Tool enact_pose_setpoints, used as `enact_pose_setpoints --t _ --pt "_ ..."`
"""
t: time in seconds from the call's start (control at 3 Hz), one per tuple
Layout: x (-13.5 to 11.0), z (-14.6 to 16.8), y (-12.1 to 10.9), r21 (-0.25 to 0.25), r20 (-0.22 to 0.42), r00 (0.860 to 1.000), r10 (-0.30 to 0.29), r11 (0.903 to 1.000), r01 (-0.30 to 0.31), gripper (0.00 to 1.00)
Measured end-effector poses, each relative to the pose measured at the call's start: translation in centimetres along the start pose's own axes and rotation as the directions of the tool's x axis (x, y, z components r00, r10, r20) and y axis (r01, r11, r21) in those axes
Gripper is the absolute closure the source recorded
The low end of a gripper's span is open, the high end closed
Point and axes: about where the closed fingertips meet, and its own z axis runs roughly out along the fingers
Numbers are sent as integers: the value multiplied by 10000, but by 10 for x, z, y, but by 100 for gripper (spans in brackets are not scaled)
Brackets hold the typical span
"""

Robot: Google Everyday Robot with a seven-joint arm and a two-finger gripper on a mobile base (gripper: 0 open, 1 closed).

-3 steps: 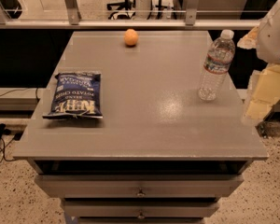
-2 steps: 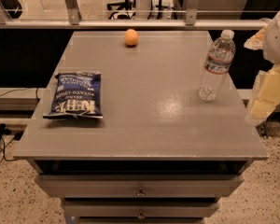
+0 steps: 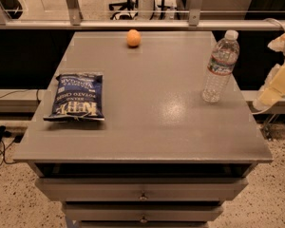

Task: Move water bottle near orange

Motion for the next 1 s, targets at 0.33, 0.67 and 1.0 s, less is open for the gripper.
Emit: enact_pose_setpoints --t 0.33,0.67,1.0 --pt "-5 13 -17 -25 1044 9923 673 9977 -674 0" --pt "-11 32 -24 -271 2201 9695 1075 9942 -1041 0" --pt "-36 54 -27 -916 4032 9031 1478 9884 -1209 0"
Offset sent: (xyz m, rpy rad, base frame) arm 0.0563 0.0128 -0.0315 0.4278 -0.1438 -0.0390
